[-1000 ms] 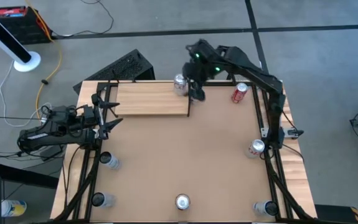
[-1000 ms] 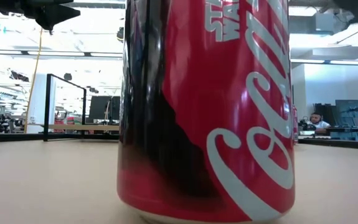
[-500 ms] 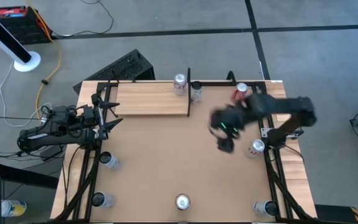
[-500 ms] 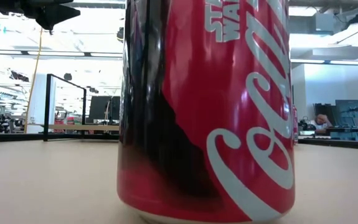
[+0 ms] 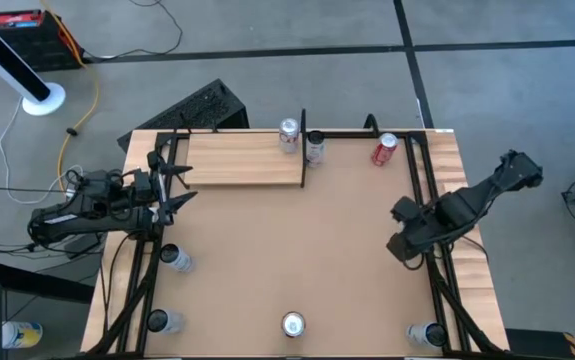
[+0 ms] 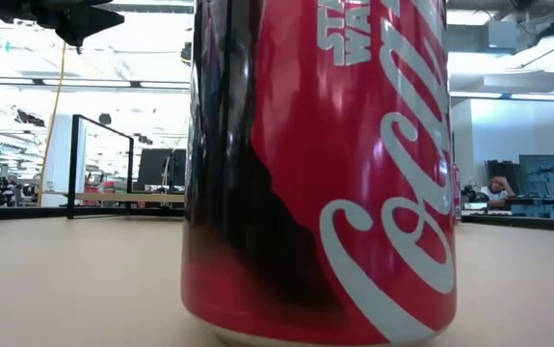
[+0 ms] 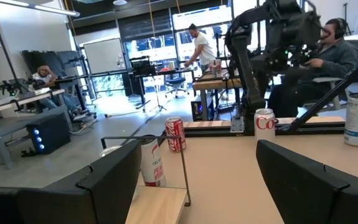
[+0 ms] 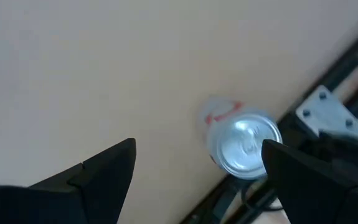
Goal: Place canned beverage on shelf
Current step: Put the silver and red soda can on the shelf aligned with the other silver and red soda can
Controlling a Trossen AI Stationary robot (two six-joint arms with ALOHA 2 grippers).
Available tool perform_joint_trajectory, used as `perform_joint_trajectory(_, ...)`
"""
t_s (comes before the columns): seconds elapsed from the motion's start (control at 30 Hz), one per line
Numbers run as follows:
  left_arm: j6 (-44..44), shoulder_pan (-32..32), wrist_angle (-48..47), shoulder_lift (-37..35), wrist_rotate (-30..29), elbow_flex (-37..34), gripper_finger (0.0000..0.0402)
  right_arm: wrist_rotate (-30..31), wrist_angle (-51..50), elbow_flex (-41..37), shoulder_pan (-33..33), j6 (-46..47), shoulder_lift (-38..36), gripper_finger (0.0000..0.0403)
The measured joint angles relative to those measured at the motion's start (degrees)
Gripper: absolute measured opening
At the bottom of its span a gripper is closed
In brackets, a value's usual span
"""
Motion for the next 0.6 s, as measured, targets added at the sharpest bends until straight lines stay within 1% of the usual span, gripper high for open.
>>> perform_joint_trajectory(0.13, 0.0, 0.0, 0.0, 0.0, 0.2, 0.0, 0.0304, -2.9, 0.3, -3.2, -0.1, 1.7, -0.6, 0.0368)
perform_joint_trajectory(0.3, -0.1, 0.0, 0.0, 0.0, 2.9, 0.0, 0.0304, -5.5, 0.0, -5.6, -0.2, 2.8, -0.7, 0.0368)
perform_joint_trajectory(0.6, -0.1, 0.0, 0.0, 0.0, 3.3, 0.0, 0.0304, -5.9, -0.1, -9.4, -1.4, 2.6, -0.8, 0.0368)
